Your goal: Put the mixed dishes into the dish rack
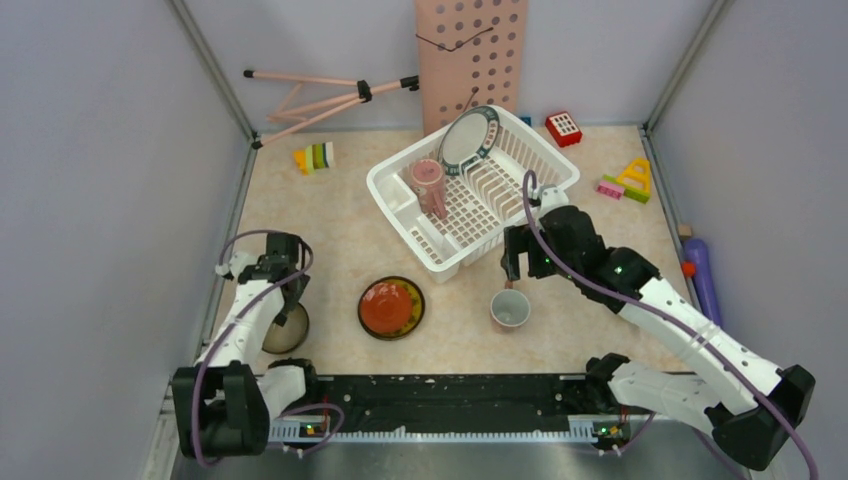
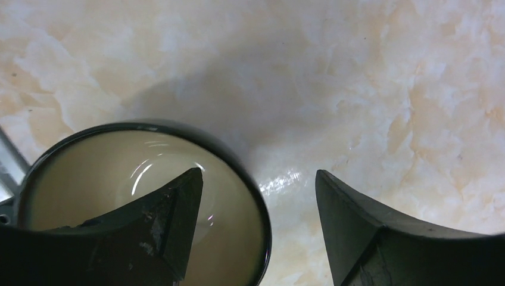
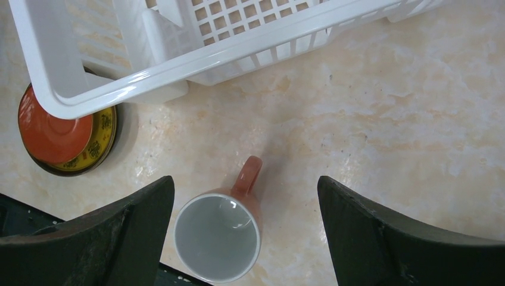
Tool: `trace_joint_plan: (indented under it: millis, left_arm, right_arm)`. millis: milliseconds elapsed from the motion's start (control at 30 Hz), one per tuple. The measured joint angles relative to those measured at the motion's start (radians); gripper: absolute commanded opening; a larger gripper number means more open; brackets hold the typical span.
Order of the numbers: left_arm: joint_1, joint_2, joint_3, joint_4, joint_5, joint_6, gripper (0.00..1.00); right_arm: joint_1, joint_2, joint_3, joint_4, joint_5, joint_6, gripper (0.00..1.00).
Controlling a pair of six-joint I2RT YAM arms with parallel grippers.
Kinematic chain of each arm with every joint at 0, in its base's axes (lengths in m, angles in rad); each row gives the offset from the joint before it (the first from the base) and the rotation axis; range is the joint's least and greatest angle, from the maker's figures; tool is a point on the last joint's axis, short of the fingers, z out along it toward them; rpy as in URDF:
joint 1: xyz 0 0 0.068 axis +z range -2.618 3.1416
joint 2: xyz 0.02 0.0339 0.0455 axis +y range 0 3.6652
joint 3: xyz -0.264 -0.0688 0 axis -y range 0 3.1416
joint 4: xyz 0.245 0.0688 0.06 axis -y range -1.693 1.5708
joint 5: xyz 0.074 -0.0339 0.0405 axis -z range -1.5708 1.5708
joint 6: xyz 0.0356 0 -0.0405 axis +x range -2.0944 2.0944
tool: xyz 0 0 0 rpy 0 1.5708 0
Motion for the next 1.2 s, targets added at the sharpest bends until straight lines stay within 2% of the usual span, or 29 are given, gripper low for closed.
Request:
trace_joint_plan:
  millis: [100, 133, 267, 367, 633, 700, 1000, 1200]
  left_arm:
    - [0.045, 0.053, -0.025, 0.073, 0.060, 0.008, 0.64]
    - [0.056, 0.069, -0.031, 0.090, 0.077, 0.011, 0.57]
    - [0.089, 0.121, -0.033, 0.101, 0.108, 0.027, 0.01]
    - [0.095, 0.120, 0.026, 0.021, 0.104, 0.060, 0.00]
    - [0.128, 0.047, 0.022, 0.008, 0.185, 0.113, 0.00]
    - [0.131, 0.013, 0.023, 0.030, 0.264, 0.124, 0.00]
    - [0.122, -0.076, 0.079, 0.184, 0.835, 0.079, 0.00]
    - [0.122, -0.215, 0.100, 0.271, 1.019, -0.020, 0.00]
  right_arm:
    - [0.000, -0.003, 0.000, 0.001, 0.000, 0.000, 0.89]
    - [0.000, -0.005, 0.000, 0.001, -0.001, 0.000, 0.89]
    - [0.000, -0.015, 0.000, 0.003, -0.003, 0.001, 0.89]
    - [0.000, -0.020, -0.001, 0.006, -0.006, 0.002, 0.89]
    - [0.000, -0.040, -0.044, 0.030, -0.022, -0.005, 0.89]
    - [0.000, -0.040, -0.047, 0.033, -0.027, -0.009, 0.89]
    - [0.000, -0.078, -0.051, 0.118, -0.143, -0.076, 0.87]
    - [0.000, -0.089, -0.042, 0.174, -0.179, -0.127, 0.85]
